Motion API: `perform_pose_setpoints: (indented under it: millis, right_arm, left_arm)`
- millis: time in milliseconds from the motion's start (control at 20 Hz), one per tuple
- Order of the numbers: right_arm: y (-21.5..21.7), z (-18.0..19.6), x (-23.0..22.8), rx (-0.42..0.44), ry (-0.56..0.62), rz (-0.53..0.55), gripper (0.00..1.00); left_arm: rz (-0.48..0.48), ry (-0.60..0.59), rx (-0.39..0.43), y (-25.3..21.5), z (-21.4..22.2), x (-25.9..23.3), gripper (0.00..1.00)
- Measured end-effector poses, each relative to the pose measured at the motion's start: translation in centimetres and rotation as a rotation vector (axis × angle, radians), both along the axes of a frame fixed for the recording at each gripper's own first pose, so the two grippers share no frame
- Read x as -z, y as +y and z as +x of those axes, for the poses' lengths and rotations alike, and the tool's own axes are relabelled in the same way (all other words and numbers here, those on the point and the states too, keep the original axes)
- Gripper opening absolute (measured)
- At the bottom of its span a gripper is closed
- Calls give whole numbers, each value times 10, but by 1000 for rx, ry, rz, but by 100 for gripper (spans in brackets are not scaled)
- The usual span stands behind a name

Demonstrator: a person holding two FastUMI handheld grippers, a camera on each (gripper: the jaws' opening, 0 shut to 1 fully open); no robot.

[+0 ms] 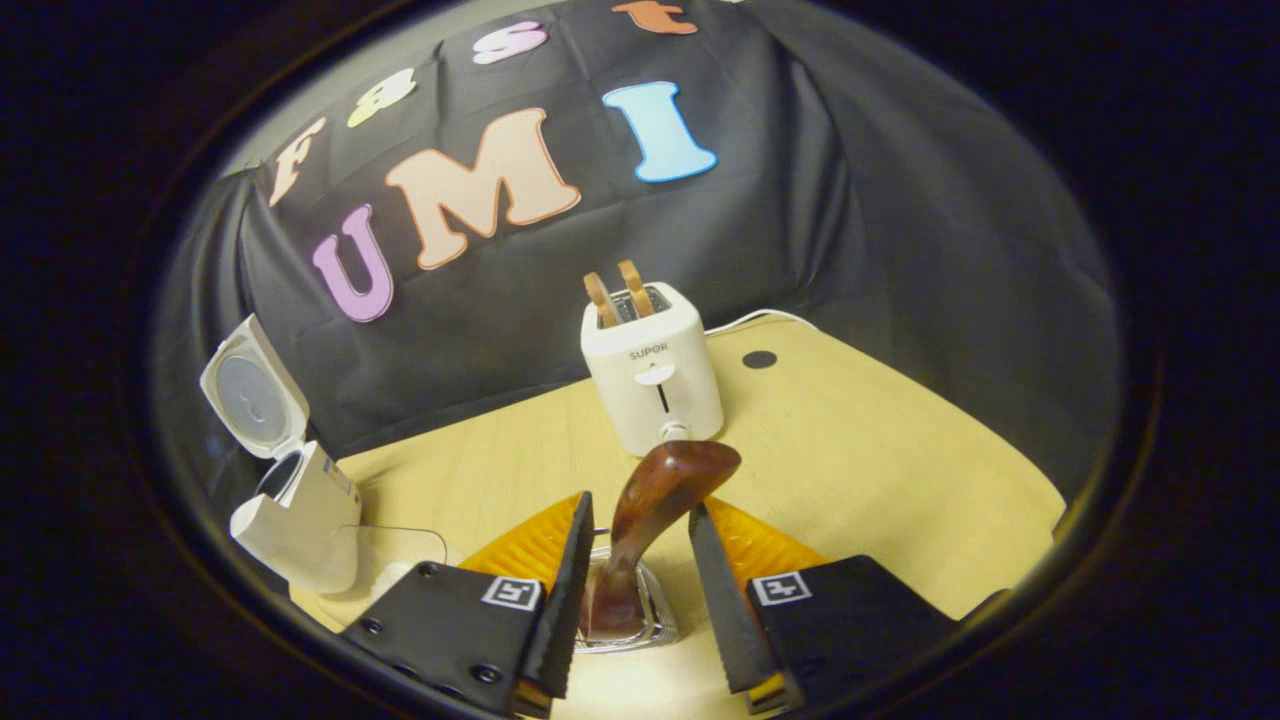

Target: Close the left gripper, press the button to open the rice cooker; take a wooden spoon from the chopstick holder with the right hand, scoop a spoonful of rice and pour it into the rice cooker, then put the wooden spoon back into the chopstick holder.

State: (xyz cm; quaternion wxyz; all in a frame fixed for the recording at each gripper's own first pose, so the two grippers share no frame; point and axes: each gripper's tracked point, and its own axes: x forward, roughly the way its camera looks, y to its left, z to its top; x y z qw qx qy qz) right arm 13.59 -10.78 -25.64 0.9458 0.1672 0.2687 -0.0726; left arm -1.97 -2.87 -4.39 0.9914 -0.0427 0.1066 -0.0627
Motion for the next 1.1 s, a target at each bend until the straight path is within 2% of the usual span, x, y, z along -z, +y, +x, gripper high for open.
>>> perform_pose_setpoints:
  millis: [100, 300, 400, 500, 550, 600, 1100]
  right_arm:
    - [6, 1, 9, -20, 33, 21, 56]
    - [5, 9, 17, -17, 38, 13, 67]
    - [6, 9, 13, -10, 31, 23, 21]
    - [7, 9, 8, -8, 11, 10, 22]
    - [12, 9, 4, -26, -1, 4, 18]
    - [14, 9, 1, -36, -15, -11, 19]
    - [21, 9, -95, -25, -192, -39, 17]
  left_arm:
    - [-3, 0, -9, 1, -2, -1, 95]
    - [3, 3, -14, 3, -4, 0, 95]
    - [7, -2, -15, 4, -5, -1, 95]
    - [7, -2, -15, 4, -6, -2, 93]
    - [8, -1, -18, 6, -5, -1, 95]
    - [5, -3, -19, 8, -5, -1, 95]
    - [-17, -23, -12, 14, -3, -5, 95]
